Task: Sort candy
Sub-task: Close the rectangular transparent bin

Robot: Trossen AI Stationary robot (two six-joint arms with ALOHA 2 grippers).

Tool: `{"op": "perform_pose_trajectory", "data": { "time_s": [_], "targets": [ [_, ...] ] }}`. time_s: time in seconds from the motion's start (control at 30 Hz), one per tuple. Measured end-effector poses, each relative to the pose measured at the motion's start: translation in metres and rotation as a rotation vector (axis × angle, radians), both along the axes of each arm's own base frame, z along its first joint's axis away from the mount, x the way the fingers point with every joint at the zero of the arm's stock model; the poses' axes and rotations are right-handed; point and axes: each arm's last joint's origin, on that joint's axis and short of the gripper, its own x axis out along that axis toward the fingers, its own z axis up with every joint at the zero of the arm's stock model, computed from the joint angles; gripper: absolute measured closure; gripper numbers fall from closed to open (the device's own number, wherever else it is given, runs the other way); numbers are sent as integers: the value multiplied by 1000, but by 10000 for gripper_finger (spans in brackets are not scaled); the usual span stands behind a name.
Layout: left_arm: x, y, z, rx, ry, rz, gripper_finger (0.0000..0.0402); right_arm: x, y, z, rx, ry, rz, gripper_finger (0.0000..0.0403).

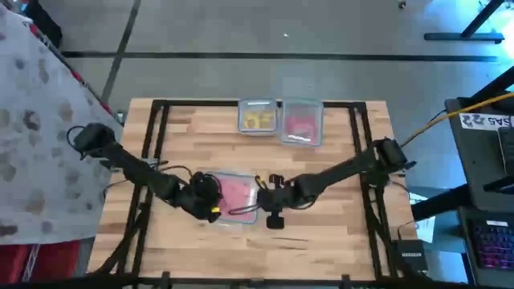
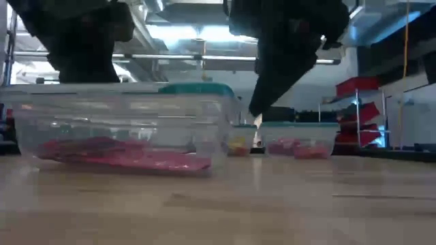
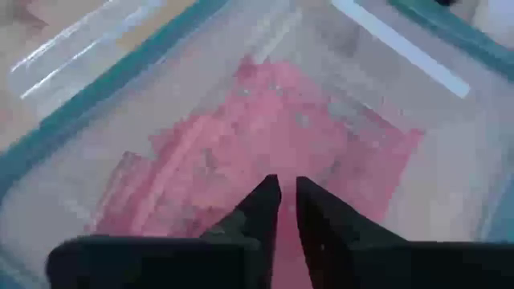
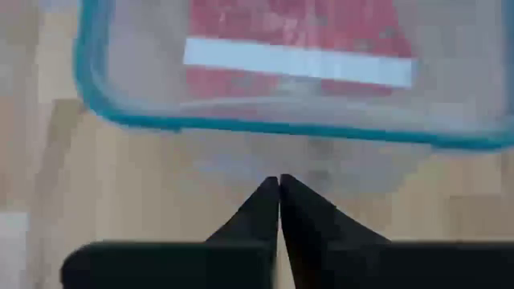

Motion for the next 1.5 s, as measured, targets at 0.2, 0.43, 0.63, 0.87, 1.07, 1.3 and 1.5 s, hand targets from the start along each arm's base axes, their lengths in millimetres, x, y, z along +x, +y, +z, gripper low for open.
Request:
{"op": "perform_pose_trajectory", "data": {
  "time_s": [0.2, 0.43, 0.63, 0.87, 1.07, 1.3, 1.5],
  "targets": [
    [-5, 2, -24, -64, -94, 15, 373, 8, 1, -3, -18, -85, -25, 402],
    [-3, 3, -27, -45, -143, 14, 390, 0, -9, 0, -246, -75, -179, 402],
    [-1, 2, -26, -52, -169, 4, 393, -17, -1, 43, -305, -208, -281, 402],
    [0, 5, -26, -51, -181, 20, 393, -27, 61, 55, 51, -260, 169, 402],
    [4, 5, -25, -61, -206, 11, 393, -16, 85, 16, 105, -243, 142, 402],
    [4, 5, -25, -68, -207, 15, 393, -15, 75, -10, -89, -216, -123, 402],
    [3, 4, -24, -71, -222, 43, 393, -16, 51, -14, -222, -126, -180, 402]
  ]
}}
